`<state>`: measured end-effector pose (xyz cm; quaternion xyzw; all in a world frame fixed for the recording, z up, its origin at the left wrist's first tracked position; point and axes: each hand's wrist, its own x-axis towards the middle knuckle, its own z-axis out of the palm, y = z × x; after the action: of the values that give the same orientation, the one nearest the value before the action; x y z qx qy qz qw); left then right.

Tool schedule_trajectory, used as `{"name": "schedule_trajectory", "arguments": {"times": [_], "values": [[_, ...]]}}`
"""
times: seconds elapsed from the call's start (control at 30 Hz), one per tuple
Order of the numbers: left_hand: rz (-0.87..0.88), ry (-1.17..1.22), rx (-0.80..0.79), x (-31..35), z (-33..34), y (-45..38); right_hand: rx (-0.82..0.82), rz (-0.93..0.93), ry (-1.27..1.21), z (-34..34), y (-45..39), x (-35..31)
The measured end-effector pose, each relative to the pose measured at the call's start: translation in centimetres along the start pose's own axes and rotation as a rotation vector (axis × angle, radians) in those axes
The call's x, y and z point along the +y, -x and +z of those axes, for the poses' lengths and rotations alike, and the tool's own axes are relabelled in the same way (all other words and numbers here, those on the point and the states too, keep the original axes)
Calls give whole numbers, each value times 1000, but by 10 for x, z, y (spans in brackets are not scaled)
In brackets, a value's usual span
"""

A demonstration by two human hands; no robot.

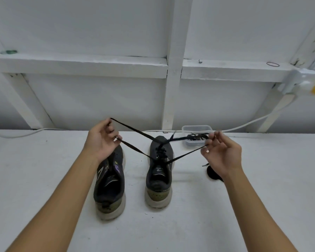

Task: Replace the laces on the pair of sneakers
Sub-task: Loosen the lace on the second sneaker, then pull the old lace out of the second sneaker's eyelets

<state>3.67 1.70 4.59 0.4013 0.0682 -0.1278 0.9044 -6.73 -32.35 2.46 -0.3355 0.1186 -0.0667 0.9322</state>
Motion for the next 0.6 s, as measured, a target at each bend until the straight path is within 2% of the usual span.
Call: {"name": "schedule_trajectory", "arguments": {"times": [0.17,0.27,0.33,0.4,0.5,0.53,0.6], "values": [[66,10,128,5,-17,-7,66,-111,145,-13,-7,-7],[122,-201,201,0,-25,-14,123,-198,487,-11,-6,-5],[151,-484,236,-7,-28,-16,153,-220,831,-8,-4,0],[146,-933,268,-12,-30,-16,150,-184,1210,-6,-4,6],[56,-1645,272,-21,-29,-10,160,-4,1831,-6,-5,18],[85,-1773,291,-25,-26,-6,207,36,1935,-4,-3,23],[210,-1857,296,-32,-17,1,299,-11,2016,3,4,34]]}}
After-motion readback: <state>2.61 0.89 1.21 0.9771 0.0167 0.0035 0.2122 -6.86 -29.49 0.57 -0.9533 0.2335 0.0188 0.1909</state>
